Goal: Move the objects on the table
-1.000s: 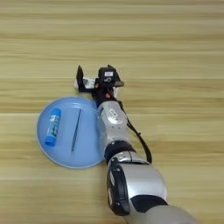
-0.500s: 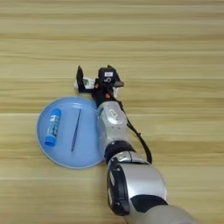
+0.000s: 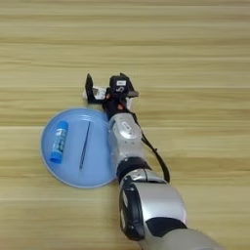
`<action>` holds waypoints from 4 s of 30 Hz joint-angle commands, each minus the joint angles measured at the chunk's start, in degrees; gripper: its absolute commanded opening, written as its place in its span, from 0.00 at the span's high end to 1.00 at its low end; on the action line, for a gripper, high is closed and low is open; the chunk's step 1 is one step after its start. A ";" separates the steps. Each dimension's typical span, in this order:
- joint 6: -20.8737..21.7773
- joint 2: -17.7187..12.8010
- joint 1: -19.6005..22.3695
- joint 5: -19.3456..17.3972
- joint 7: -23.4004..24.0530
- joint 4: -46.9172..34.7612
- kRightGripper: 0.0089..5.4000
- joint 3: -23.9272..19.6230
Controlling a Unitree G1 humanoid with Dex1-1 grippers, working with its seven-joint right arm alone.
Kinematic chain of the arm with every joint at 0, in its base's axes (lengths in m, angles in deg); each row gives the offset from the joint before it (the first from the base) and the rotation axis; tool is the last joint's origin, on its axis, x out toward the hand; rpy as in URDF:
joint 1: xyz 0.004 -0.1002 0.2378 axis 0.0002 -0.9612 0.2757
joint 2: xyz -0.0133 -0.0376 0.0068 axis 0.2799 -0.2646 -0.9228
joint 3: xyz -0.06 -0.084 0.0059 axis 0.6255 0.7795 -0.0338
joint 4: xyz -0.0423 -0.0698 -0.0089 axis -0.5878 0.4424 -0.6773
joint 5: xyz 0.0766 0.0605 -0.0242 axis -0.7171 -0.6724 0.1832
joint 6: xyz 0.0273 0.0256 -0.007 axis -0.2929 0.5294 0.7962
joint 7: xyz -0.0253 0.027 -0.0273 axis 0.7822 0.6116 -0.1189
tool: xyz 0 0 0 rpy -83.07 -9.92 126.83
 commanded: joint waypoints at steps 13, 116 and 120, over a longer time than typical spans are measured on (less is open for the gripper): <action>1.99 -1.14 4.70 -0.22 -0.72 -3.56 0.01 -0.04; -31.53 -19.82 14.69 2.96 -35.56 0.78 0.01 4.22; -31.53 -20.00 14.67 4.22 -35.53 1.01 0.01 4.96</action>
